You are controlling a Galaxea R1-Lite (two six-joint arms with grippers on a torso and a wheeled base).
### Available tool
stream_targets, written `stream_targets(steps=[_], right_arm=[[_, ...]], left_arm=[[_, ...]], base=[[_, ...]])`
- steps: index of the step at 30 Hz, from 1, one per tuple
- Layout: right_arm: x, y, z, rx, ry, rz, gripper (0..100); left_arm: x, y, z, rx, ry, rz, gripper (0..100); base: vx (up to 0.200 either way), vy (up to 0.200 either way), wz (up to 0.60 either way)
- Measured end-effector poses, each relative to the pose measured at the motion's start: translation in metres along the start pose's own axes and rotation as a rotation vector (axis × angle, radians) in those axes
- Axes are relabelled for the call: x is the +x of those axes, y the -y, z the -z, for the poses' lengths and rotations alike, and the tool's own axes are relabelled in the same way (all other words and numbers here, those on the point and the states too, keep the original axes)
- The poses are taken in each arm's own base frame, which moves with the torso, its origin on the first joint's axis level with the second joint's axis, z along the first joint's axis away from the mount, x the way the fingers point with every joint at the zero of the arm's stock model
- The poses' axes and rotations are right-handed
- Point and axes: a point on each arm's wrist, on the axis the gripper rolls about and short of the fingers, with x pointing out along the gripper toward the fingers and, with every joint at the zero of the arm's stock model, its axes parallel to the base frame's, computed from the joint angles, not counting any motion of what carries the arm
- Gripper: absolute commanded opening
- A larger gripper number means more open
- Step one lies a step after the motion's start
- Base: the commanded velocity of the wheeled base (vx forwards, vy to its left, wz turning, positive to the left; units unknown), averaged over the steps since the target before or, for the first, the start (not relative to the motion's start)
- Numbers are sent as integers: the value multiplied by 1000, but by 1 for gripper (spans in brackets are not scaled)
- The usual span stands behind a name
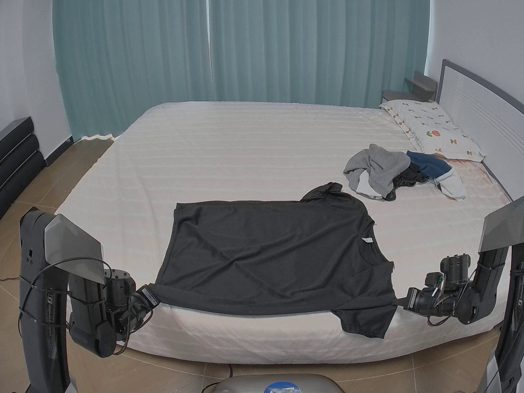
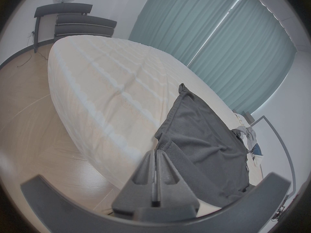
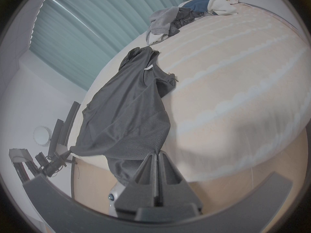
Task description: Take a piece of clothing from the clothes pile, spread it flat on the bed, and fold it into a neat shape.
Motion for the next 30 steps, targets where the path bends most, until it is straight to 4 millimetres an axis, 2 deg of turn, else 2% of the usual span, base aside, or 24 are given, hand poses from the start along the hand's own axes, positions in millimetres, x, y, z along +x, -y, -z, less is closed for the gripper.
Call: stream_targets(steps=[7,17,30], right_arm=[[-23,0,14,-41,-16,6,0],[-45,-3,33,-78,-12,0,0],[-58,0,44,-127,-44,27,0]], left_arm=[[-13,-3,0,87,-16,-17,0],[-38,-9,-1,220,-52,-42,0],[-53,-21,9,336,-132,-91,0]], base=[[0,0,0],[0,0,0],[0,0,0]])
